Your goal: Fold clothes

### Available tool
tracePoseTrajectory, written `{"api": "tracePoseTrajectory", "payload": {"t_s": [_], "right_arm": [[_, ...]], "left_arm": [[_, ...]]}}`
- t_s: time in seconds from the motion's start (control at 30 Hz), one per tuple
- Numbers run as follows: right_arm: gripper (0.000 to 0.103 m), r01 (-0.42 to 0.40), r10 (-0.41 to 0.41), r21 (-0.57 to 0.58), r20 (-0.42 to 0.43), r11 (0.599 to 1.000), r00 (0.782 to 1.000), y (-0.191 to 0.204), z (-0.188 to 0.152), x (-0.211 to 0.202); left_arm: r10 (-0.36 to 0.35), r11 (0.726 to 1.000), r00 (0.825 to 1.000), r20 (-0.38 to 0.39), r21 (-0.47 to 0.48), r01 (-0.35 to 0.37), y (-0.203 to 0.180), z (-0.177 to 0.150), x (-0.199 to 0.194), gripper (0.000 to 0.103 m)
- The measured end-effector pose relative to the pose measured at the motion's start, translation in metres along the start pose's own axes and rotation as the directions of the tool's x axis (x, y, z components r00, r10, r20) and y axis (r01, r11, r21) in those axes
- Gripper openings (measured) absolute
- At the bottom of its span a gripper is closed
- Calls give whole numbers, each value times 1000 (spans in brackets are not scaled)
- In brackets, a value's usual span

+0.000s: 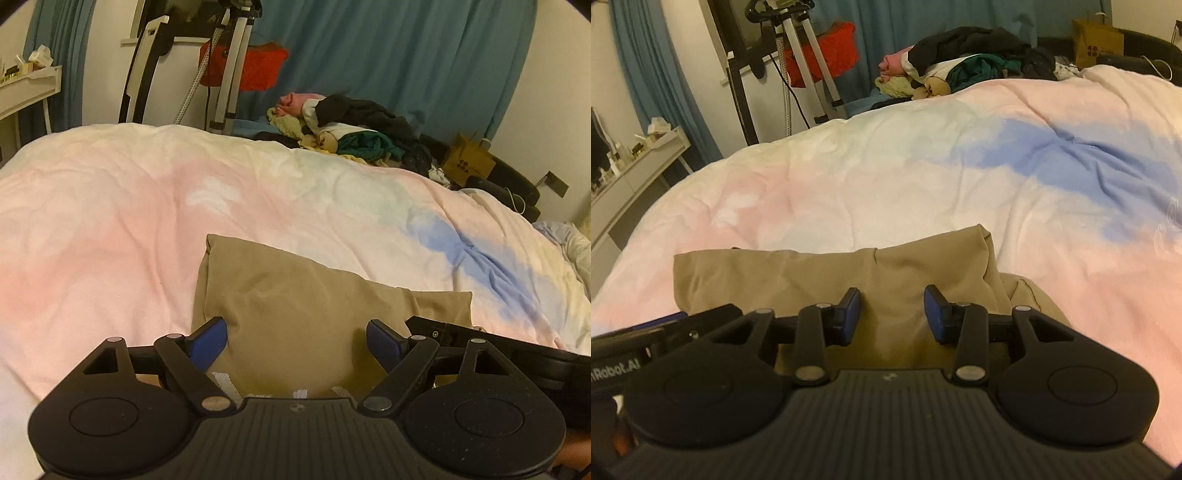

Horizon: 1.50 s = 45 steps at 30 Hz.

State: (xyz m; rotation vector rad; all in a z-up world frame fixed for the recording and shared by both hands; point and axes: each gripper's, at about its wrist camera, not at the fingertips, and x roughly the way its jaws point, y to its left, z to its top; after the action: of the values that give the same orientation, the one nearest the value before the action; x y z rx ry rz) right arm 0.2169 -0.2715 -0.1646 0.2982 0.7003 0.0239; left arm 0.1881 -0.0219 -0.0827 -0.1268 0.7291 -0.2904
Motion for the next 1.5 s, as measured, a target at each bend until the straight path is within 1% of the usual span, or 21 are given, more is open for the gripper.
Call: {"api": "tracePoseTrajectory", "payload": {"t_s": [0.13, 0.3, 0.37, 0.4, 0.5, 0.6, 0.67, 0.77, 0.83, 0.9, 0.97, 1.03, 1.1, 1.2, 1.27, 1.3, 1.37, 1.4, 1.43, 1.47, 1.5], "right_arm": [[41, 3, -3, -26, -20, 1000, 1000, 8, 0, -12], [41, -4, 3, -59, -14, 998, 1000, 18, -13, -38], [41, -4, 2, -65, -18, 998, 1000, 18, -19, -48], [41, -3, 2, -64, -23, 998, 1000, 17, -22, -51], [41, -7, 3, -74, -56, 997, 998, 18, -26, -54], [40, -14, 9, -67, -72, 998, 997, 15, -33, -52], [40, -19, 15, -53, -74, 998, 997, 14, -34, -53], [40, -26, 23, -36, -78, 999, 997, 12, -34, -53], [40, -27, 25, -33, -81, 999, 996, 12, -34, -52], [40, -24, 21, -35, -82, 999, 996, 13, -34, -52], [40, -19, 15, -36, -84, 999, 996, 14, -34, -52], [40, -15, 12, -31, -85, 999, 996, 14, -34, -52], [40, -13, 11, -20, -87, 1000, 996, 14, -33, -51], [41, -10, 9, -13, -91, 1000, 996, 14, -32, -50], [41, -9, 8, -10, -92, 1000, 996, 14, -32, -48], [41, -8, 7, -7, -93, 1000, 996, 15, -32, -48], [41, -8, 8, 4, -95, 1000, 995, 14, -31, -46], [41, -8, 9, 12, -95, 1000, 995, 13, -31, -46], [41, -9, 11, 21, -96, 1000, 995, 12, -31, -46], [41, -12, 15, 34, -95, 999, 995, 11, -31, -45], [41, -16, 20, 48, -94, 999, 995, 10, -31, -45]], "left_arm": [[-3, 1000, 1000, 13, -7, 3, 1, -6, -16, 81], [11, 1000, 1000, 28, -19, -10, 3, -15, -41, 81], [28, 999, 999, 29, -29, -27, 4, -19, -46, 81], [42, 999, 999, 21, -35, -42, 4, -22, -45, 81], [54, 997, 998, -13, -51, -54, 6, -26, -39, 81], [45, 995, 999, -3, -84, -45, 10, -28, -50, 79], [25, 994, 1000, 16, -107, -23, 11, -28, -66, 79], [-31, 991, 998, 46, -131, 37, 14, -30, -89, 82], [-53, 986, 997, 53, -154, 60, 20, -32, -106, 82], [-137, 967, 990, 40, -212, 143, 29, -37, -116, 82], [-223, 938, 975, 21, -269, 220, 38, -43, -123, 82], [-271, 920, 962, -3, -295, 259, 41, -50, -128, 82], [-291, 913, 957, -16, -302, 273, 40, -55, -126, 83], [-316, 897, 946, -75, -347, 272, 41, -57, -102, 83], [-308, 884, 945, -111, -401, 241, 45, -61, -83, 83], [-297, 879, 947, -121, -422, 222, 47, -61, -74, 83], [-292, 863, 951, -103, -457, 215, 50, -60, -63, 87], [-294, 852, 952, -89, -475, 219, 51, -60, -59, 87], [-297, 841, 952, -75, -492, 223, 52, -59, -55, 85], [-297, 831, 953, -60, -507, 228, 54, -59, -52, 81], [-294, 828, 955, -43, -511, 232, 54, -58, -53, 77]]}}
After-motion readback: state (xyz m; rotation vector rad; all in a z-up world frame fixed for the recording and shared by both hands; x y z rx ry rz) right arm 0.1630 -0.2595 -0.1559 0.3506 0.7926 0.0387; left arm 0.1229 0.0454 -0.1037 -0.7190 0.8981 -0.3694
